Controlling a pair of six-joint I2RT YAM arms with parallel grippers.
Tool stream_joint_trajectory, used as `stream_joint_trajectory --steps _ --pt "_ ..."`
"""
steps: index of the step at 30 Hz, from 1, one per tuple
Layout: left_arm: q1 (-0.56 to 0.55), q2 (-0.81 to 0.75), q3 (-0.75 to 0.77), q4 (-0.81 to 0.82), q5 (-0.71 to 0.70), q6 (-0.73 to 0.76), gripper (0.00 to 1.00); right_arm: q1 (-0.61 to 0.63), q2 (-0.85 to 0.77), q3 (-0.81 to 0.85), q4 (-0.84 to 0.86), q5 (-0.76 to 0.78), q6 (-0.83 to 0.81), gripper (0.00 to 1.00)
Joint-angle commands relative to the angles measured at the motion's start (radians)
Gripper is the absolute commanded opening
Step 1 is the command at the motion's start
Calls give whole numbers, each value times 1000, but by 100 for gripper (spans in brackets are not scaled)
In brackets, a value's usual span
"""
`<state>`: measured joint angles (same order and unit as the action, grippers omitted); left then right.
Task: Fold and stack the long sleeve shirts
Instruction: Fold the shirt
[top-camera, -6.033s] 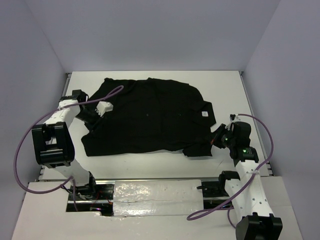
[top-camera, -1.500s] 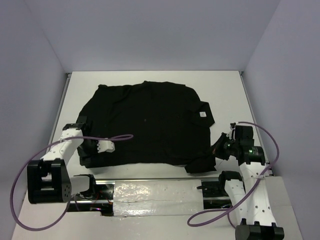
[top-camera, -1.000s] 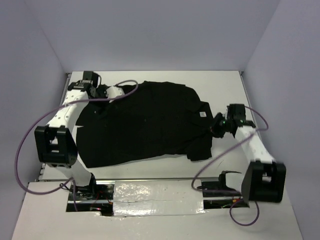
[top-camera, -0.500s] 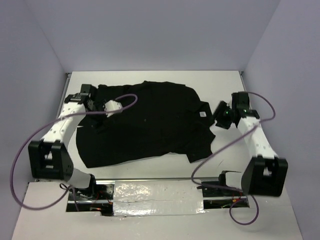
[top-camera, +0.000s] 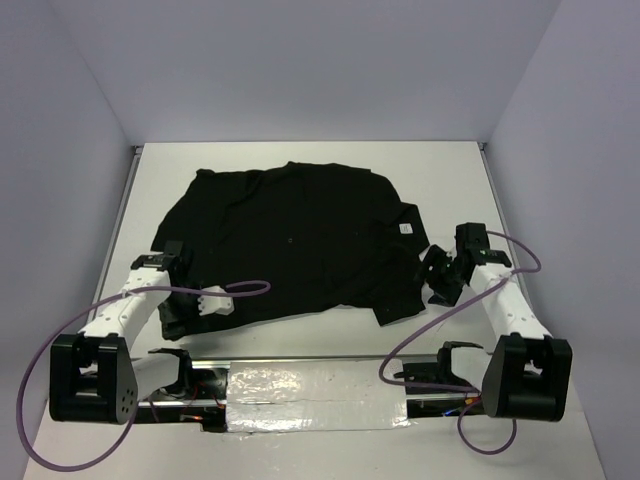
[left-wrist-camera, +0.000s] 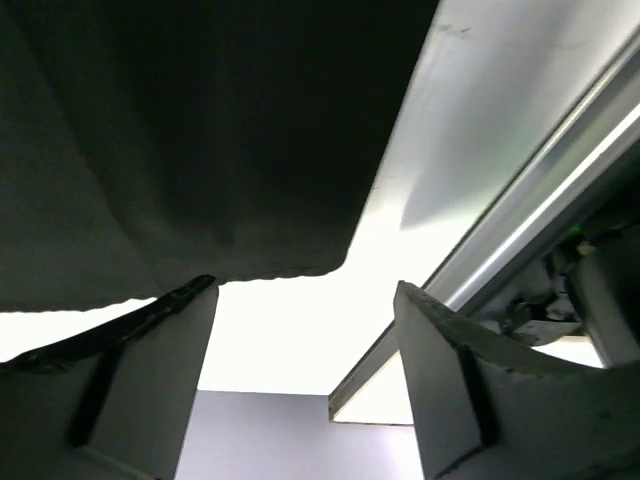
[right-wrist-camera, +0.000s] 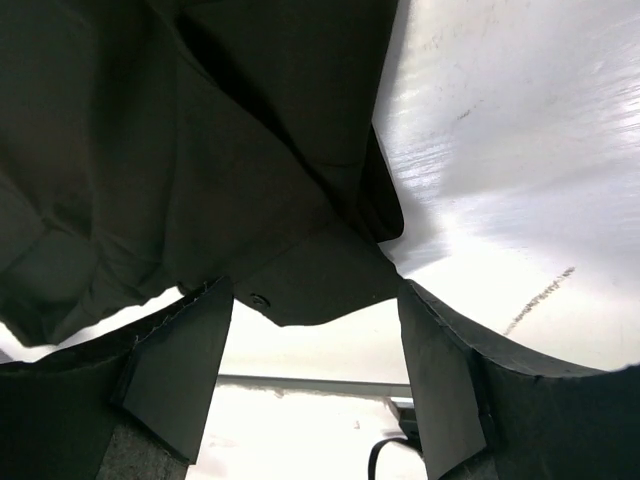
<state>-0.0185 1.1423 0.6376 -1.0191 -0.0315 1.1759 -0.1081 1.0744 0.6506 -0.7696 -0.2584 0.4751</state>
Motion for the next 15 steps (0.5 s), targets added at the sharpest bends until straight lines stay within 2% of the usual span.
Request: stream_joint_trajectory --steps 1,5,8,14,15 --pt "14 5 -6 42 -44 19 85 5 53 1 29 -31 2 74" --pt "15 -3 -77 57 -125 94 90 5 97 3 41 -21 -1 74" --pt "14 -21 -136 172 -168 136 90 7 136 -2 65 -27 -4 70" --pt "15 5 -121 212 -111 102 80 7 194 -8 102 -24 -12 57" --pt "15 4 -124 215 -104 102 74 7 197 -9 110 -25 -13 55"
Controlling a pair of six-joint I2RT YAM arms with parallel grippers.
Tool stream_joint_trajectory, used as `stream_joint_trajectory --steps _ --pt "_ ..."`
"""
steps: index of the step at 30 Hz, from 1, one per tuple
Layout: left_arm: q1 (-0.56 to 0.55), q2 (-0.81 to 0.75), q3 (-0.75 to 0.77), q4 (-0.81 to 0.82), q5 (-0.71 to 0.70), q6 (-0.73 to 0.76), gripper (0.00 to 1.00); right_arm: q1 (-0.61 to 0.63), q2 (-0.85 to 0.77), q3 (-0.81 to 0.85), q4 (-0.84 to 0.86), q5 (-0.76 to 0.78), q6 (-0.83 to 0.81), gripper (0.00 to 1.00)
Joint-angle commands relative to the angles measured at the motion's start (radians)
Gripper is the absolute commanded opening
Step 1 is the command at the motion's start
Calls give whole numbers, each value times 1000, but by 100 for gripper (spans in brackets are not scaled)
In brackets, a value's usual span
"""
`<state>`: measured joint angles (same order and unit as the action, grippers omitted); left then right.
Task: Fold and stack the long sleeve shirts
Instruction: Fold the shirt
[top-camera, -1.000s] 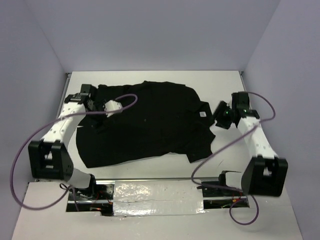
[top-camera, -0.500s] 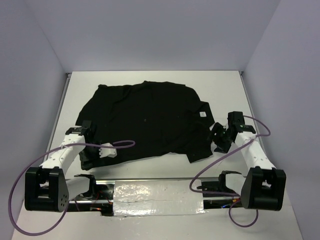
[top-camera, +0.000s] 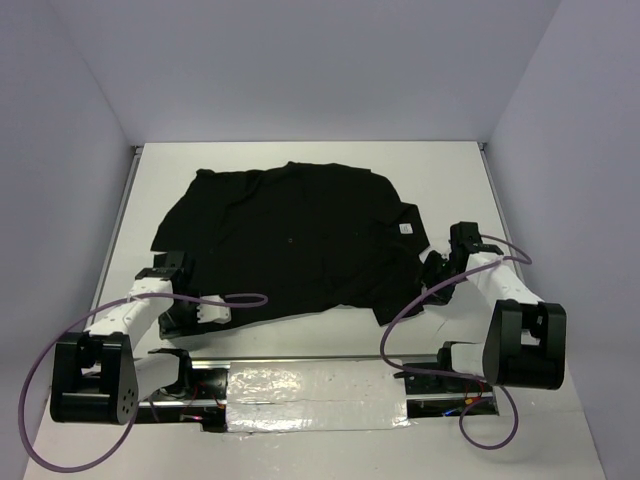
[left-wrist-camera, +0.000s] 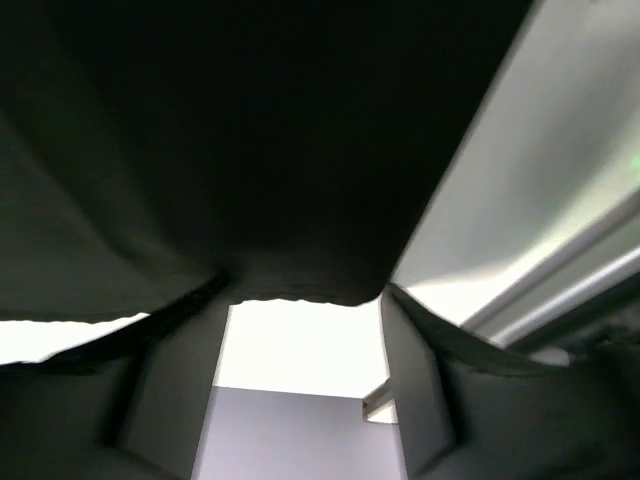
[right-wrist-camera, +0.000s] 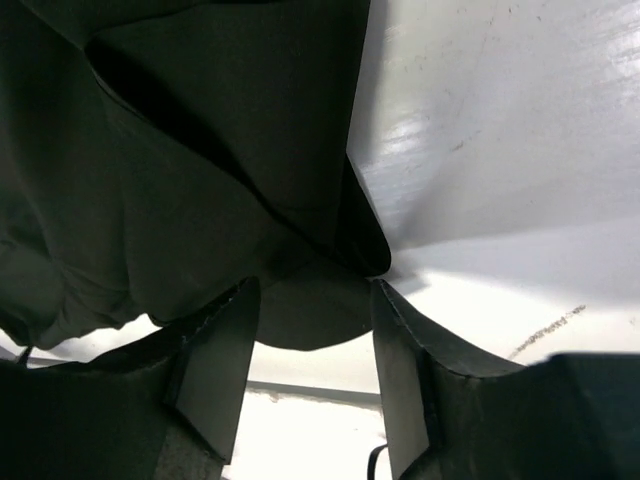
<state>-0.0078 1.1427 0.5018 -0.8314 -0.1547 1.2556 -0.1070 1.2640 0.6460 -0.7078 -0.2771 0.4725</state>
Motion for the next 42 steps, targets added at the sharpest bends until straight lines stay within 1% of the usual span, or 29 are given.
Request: stream_joint_trajectory --steps 1,2,4,5,6,7,8,9,12,13,16,17,20,21,22,23,25,27,29,30,31,34,36,37,38,39,40,41,42 --pt "3 2 6 32 24 21 69 6 17 -5 50 -7 -11 55" --pt "3 0 3 43 29 19 56 6 23 0 48 -1 -14 55" --pt "5 5 -3 52 27 10 44 7 40 6 47 10 -24 57" --pt "5 8 -5 54 27 7 31 9 46 17 33 24 -34 61" --pt "5 12 -5 55 27 -1 28 9 49 18 30 53 -44 62" --pt "3 14 -2 54 32 -7 22 9 55 18 31 49 -48 62" --pt "5 15 3 52 43 -21 6 12 60 15 39 29 -49 60" --pt "5 14 7 52 50 -27 0 15 64 15 41 23 -52 59" --pt "5 15 40 49 70 -53 0 21 97 18 41 -3 -66 39" --pt "9 17 46 48 70 -61 0 20 97 21 38 -5 -69 24" --pt "37 17 81 29 72 -79 0 21 59 33 19 4 -71 3" --pt "38 18 89 25 73 -91 0 21 46 38 11 9 -69 0" --pt "45 32 121 12 75 -117 0 23 20 55 -19 16 -74 0" --pt "46 38 132 14 70 -123 0 23 17 63 -33 19 -78 4" --pt "46 45 136 15 58 -128 0 24 15 69 -44 24 -84 27" --pt "48 52 141 18 55 -131 0 24 14 76 -59 30 -100 39" --pt "49 57 149 17 55 -130 0 23 23 78 -64 33 -113 52" --pt "49 61 159 23 55 -130 0 23 40 78 -62 30 -115 51" --pt "49 68 164 25 52 -131 0 24 44 81 -64 33 -112 46" --pt "51 71 167 26 49 -130 0 23 37 83 -65 41 -110 41" --pt "51 71 165 25 46 -128 0 24 31 81 -65 49 -107 30" --pt "51 68 159 31 43 -120 0 24 8 78 -64 61 -101 14" --pt "52 69 155 34 43 -120 0 24 11 76 -62 50 -103 9" --pt "54 71 155 37 43 -120 0 23 15 78 -62 46 -106 3" --pt "54 75 153 38 46 -124 0 24 20 75 -61 42 -107 1" --pt "54 77 153 38 46 -124 0 24 24 78 -61 39 -109 1" --pt "54 80 153 40 44 -125 0 24 25 78 -62 38 -110 7" --pt "54 80 152 41 44 -125 0 24 26 80 -64 38 -112 16" --pt "55 78 150 43 43 -124 0 24 29 80 -67 42 -109 31"
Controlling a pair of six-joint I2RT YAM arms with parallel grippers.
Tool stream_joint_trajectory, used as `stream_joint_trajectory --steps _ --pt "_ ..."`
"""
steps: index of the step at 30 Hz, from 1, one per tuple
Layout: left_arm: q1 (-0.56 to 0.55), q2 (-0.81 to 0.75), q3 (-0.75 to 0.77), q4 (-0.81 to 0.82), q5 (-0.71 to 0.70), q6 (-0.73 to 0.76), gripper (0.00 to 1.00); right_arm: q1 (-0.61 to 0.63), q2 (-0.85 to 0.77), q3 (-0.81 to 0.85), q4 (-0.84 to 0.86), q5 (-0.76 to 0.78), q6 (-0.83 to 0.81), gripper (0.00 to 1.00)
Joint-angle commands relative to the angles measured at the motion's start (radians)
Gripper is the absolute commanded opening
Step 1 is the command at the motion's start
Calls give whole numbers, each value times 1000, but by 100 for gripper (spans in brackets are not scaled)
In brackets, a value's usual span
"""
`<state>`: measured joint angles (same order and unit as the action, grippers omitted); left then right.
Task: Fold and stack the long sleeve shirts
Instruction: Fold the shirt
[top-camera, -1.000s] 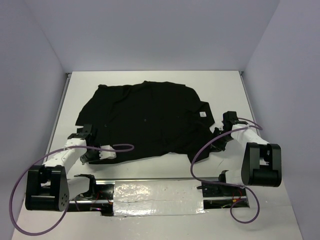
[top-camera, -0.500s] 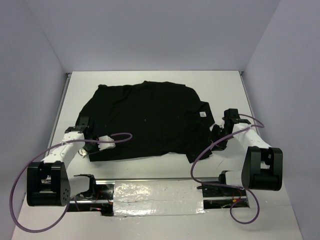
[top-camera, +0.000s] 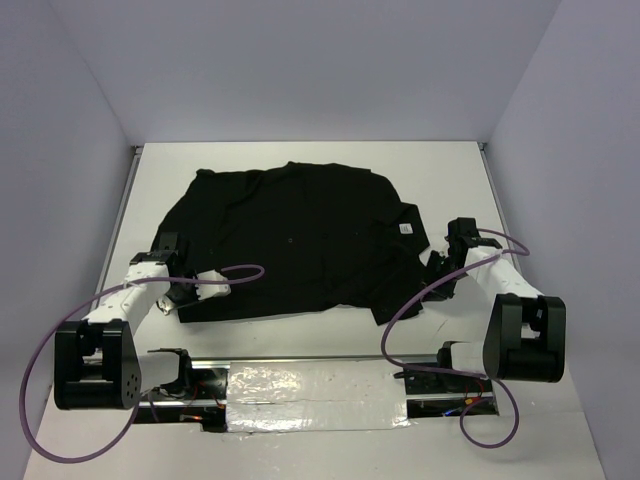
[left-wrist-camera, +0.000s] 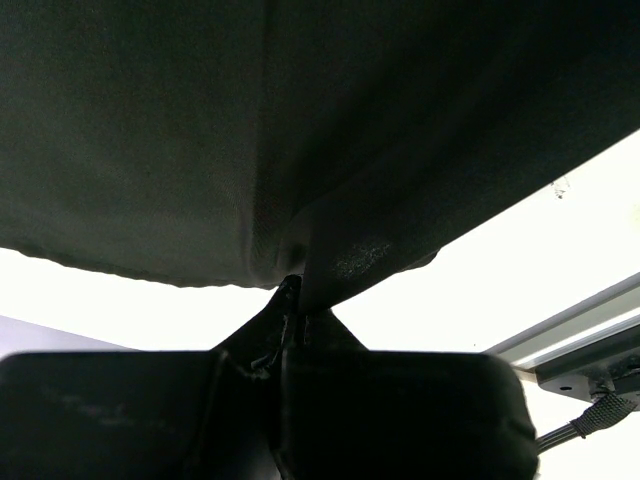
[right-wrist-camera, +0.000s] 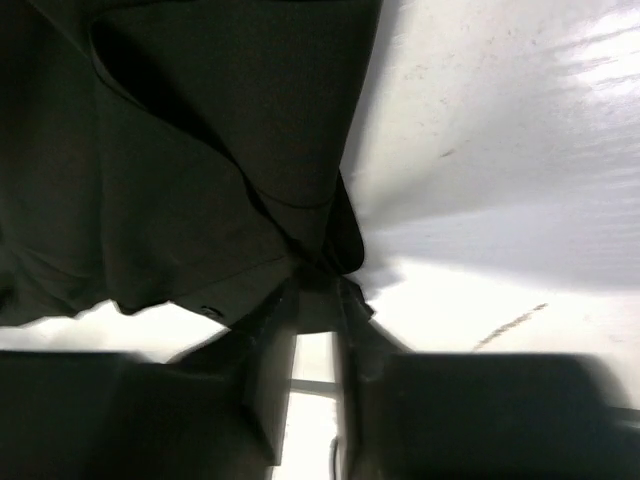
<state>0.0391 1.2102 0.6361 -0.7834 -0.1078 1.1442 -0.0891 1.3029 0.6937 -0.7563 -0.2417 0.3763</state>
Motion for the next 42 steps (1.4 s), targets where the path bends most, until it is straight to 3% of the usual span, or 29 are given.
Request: stream_joint_trajectory --steps 1,3,7,13,17,31,42 --pt "7 12 14 -4 -4 -12 0 6 -8 33 -17 18 -13 55" --pt "8 8 13 -2 -4 -8 0 6 -1 32 -17 22 -8 64" --pt "10 8 8 7 -6 -5 0 8 25 21 1 12 -5 63" --pt "13 6 7 9 -3 -6 0 6 53 24 5 -10 -11 39" --pt "13 5 -3 12 -1 -5 0 6 33 24 -3 -2 -8 33" --pt "15 14 -1 19 -10 -3 0 8 -4 46 -43 25 -14 0" --pt "19 37 76 -14 39 -37 0 28 -88 160 -100 -60 -40 0"
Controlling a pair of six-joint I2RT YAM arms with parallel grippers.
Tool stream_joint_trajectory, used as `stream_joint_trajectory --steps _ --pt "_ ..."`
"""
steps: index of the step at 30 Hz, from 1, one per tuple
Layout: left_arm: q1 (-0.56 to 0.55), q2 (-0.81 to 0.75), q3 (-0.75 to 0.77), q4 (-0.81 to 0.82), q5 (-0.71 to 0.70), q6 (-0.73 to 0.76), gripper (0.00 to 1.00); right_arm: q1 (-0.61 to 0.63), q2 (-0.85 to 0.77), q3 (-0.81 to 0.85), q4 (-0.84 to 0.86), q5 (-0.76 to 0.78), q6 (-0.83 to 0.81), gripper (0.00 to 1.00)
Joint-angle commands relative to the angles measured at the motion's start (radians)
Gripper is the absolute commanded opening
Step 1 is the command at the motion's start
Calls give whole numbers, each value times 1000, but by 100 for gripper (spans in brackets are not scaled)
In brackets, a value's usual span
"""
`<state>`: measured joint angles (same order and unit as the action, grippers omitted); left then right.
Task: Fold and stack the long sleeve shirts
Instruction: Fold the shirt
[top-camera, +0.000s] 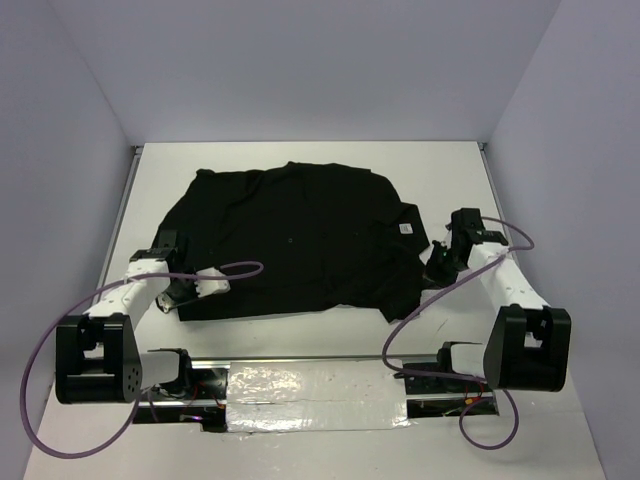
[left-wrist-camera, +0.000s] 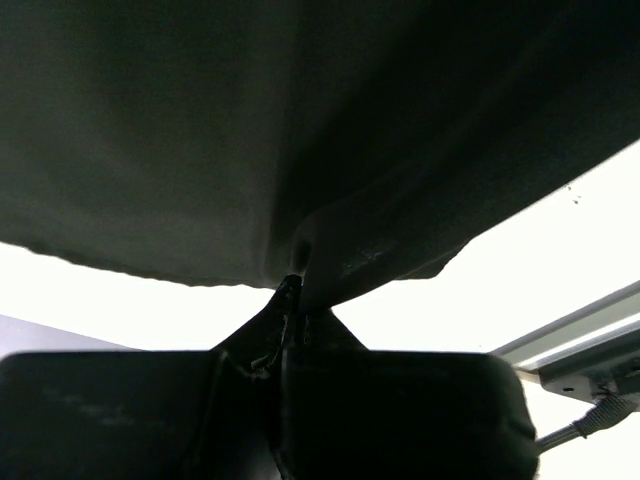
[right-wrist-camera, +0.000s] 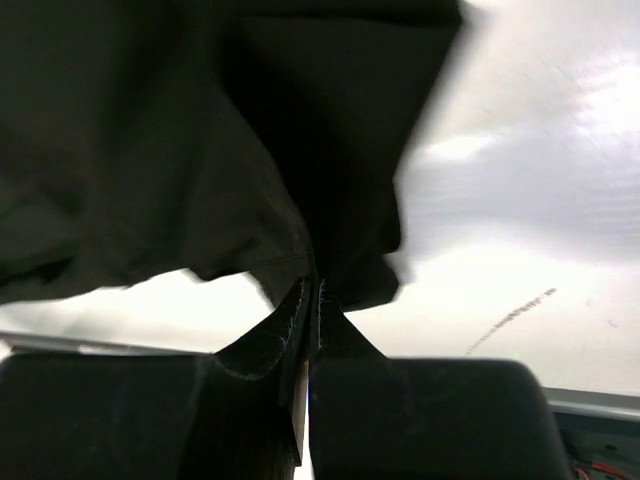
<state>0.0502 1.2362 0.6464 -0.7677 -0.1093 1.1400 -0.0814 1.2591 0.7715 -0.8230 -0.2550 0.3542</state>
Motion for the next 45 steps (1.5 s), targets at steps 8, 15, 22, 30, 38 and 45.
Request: stream_joint_trajectory --steps 8,15,22,30,38,45 --pt "13 100 281 -94 102 -121 0 31 0 261 -12 -150 -26 0" --pt "13 290 533 -142 114 -213 0 32 258 795 4 -161 -35 0" --pt "46 378 621 -121 65 -281 0 31 462 1118 -15 -159 -17 0" --pt "82 462 670 -111 25 -379 0 31 465 1253 123 -176 97 0" --pt "83 497 664 -119 49 -382 0 61 491 1352 231 -243 147 0" --pt "85 546 677 -87 11 -402 0 103 514 1342 237 -245 135 0"
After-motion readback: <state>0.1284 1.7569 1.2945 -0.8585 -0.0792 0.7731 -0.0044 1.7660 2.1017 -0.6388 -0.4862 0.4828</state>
